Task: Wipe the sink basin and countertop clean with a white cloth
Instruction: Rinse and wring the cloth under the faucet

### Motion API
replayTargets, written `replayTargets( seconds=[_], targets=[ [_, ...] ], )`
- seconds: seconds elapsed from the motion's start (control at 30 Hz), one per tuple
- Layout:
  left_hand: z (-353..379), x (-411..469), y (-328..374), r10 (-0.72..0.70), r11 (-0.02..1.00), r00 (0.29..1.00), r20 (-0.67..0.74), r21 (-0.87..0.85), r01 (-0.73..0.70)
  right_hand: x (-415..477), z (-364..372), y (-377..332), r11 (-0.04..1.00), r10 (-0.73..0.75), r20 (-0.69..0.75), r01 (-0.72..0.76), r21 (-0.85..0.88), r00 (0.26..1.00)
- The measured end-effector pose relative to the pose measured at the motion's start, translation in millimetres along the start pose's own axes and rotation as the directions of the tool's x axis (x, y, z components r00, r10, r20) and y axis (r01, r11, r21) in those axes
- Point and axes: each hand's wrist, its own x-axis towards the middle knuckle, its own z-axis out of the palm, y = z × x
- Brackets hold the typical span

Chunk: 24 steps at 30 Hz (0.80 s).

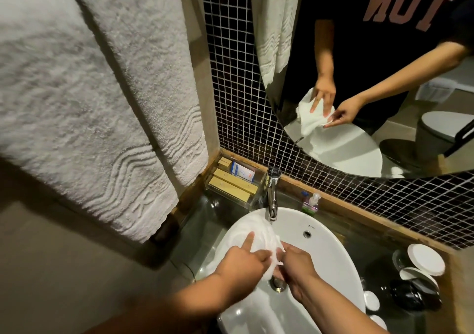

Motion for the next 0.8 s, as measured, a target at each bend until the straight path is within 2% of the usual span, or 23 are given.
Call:
replayTargets(
  seconds=[0.13,0.33,0.43,0.57,0.67,0.8],
  targets=[
    [5.5,5.1,-22.5,-0.084,0.995,0.996,-0.004,0.057,0.084,-0.8,0.4,-4.8,0.997,0.002,0.048,0.002,-0.082,0.999],
    [24.2,14.0,-56.9,-0.216,0.975,0.976,-0.037,0.042,0.218,8.5,-3.5,-15.0,0.997,-0.032,0.006,0.033,-0.071,0.999],
    [34.8,17.9,-79.0,-0.329,0.944,0.944,-0.03,0.005,0.33,9.3,-4.6,-14.3,0.995,-0.04,0.003,0.04,-0.094,0.999],
    [59.0,28.9,-111.6,-0.497,0.867,0.865,-0.071,-0.075,0.492,19.2,-12.1,-3.7,0.994,-0.019,-0.021,0.016,-0.111,1.0],
    [74.0,42.2,-124.3,-0.525,0.85,0.848,-0.07,-0.1,0.518,23.1,-16.8,6.0,0.998,-0.006,-0.032,0.004,-0.068,0.999],
    [107.3,60.1,-132.7,-0.508,0.857,0.861,0.001,-0.095,0.506,25.8,-14.8,16.9,1.0,0.024,-0.071,-0.025,-0.014,0.997]
  ],
)
